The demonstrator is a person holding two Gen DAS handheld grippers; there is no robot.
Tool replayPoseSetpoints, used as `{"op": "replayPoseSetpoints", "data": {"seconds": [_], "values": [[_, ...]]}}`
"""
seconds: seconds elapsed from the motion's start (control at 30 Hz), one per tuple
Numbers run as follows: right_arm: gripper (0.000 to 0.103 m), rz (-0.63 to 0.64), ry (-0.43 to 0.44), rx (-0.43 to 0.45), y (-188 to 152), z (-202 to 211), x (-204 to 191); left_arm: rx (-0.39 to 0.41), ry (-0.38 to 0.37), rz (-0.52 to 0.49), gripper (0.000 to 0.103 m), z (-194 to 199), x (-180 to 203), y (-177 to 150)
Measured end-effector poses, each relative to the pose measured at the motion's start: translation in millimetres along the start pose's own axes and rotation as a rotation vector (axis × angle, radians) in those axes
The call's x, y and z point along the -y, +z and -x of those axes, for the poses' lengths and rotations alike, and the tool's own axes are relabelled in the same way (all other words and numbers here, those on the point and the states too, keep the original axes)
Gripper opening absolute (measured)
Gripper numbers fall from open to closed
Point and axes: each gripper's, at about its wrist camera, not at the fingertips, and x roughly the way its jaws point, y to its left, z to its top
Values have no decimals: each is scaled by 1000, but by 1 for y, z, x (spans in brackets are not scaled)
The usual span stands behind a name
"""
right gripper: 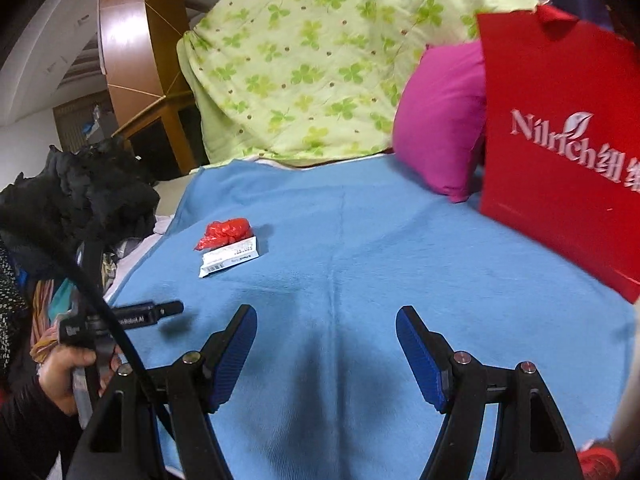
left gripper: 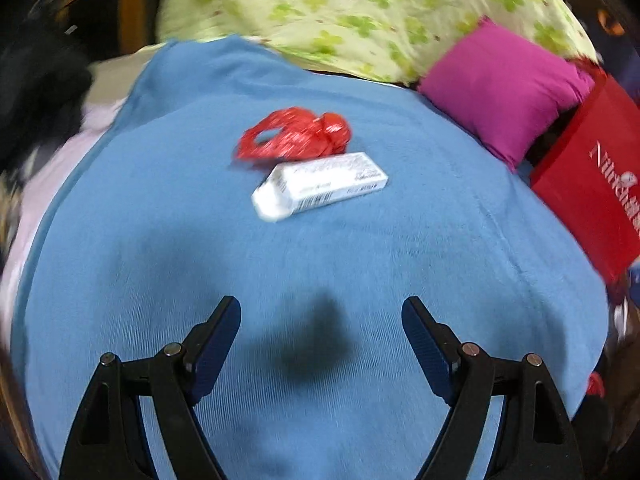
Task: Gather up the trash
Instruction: 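Move both tools back toward the red bag and white box on the blanket, then grasp the white medicine box with the left gripper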
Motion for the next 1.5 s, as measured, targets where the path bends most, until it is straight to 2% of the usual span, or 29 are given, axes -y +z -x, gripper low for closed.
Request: {"op": "replayPoseSetpoints", "data": {"seconds": [0.1, 0.2, 0.47, 0.67, 0.77, 0.9, 0.93, 1.03, 1.13, 1.23, 1.33, 1.4, 1.5], "values": [[75, -36, 0, -19, -2, -19, 9, -15, 10, -105, 83, -22, 2, 24], [75, -83, 2, -31, -8, -35, 20, -26, 30, -149, 83, -42, 0, 43], [75, -152, 11, -26, -18, -43, 37, -53, 67, -170, 83, -82, -5, 78], [75, -156, 19, -23, -19, -47, 37, -81, 48, -191, 83, -101, 2, 92], [75, -172, 14, -13, -20, -45, 41, -113, -21, -190, 83, -104, 11, 90], [75, -184, 14, -16, -21, -46, 42, -123, -208, -210, 83, -82, 34, 74], [75, -181, 14, -17, -21, -46, 41, -111, -220, -224, 83, -74, 41, 70], [75, -170, 13, -12, -20, -44, 40, -72, -178, -235, 83, -64, 49, 68], [75, -173, 13, -12, -20, -45, 41, -47, -82, -162, 83, -70, 43, 78], [75, -179, 13, -15, -20, -46, 42, -60, -50, -78, 83, -86, 37, 89], [75, -172, 13, -19, -20, -47, 41, -88, -38, -36, 82, -103, 41, 92], [75, -167, 9, -18, -20, -47, 41, -107, -56, -46, 44, -108, 47, 86], [75, -157, -5, -20, -20, -48, 40, -88, -61, -38, 42, -99, 47, 77]]}}
